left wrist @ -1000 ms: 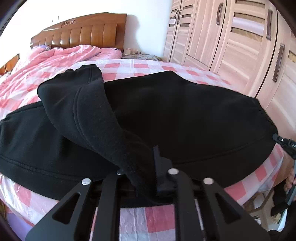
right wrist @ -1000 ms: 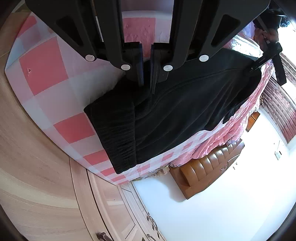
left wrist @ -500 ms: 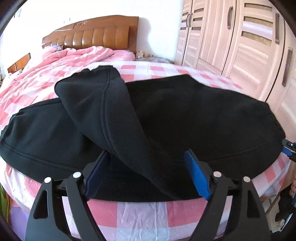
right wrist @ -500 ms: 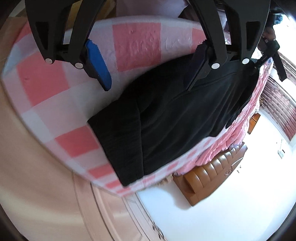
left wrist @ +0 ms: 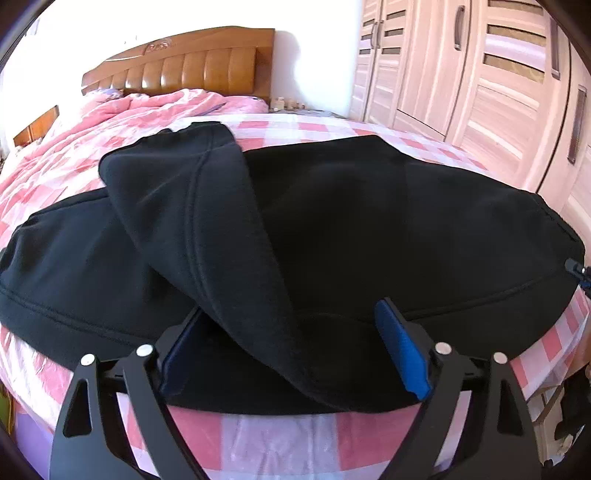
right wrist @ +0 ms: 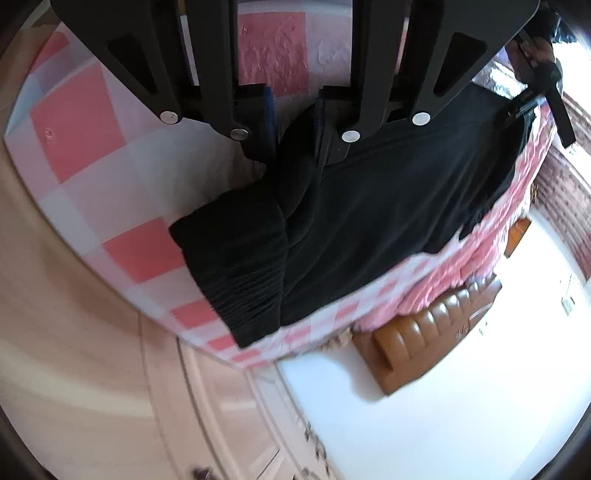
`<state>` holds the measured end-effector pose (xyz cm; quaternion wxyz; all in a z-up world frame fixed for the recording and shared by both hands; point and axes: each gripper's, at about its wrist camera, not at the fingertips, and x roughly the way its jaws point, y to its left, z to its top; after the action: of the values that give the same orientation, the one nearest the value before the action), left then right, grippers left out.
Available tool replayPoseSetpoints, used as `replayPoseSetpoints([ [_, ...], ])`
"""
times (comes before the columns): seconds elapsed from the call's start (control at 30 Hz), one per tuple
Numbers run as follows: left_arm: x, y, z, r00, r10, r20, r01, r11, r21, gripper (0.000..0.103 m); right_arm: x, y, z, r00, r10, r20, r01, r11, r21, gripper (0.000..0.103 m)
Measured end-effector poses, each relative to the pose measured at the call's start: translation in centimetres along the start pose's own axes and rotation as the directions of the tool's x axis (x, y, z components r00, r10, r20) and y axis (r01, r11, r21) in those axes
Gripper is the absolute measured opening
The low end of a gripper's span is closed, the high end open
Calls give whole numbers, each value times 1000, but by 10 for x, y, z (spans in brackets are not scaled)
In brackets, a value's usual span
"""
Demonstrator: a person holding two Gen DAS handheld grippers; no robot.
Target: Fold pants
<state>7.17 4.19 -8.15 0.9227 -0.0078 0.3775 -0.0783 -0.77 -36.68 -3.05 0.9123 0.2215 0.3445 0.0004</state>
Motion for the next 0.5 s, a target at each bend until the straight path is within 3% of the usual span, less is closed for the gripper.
replayPoseSetpoints([
  [0.23, 10, -29, 6, 998, -67, 1, 67, 996, 56, 88, -21, -15, 1, 995, -79, 64, 77, 997, 22, 11],
  [0.33, 13, -49, 5, 997, -76, 15, 74, 990, 118, 88, -24, -31, -2, 993, -106, 56, 103, 993, 60, 11],
  [0.5, 16, -50, 6, 995, -95, 10, 93, 989, 118, 92, -25, -36, -10, 988, -146, 56, 143, 988, 58, 11],
])
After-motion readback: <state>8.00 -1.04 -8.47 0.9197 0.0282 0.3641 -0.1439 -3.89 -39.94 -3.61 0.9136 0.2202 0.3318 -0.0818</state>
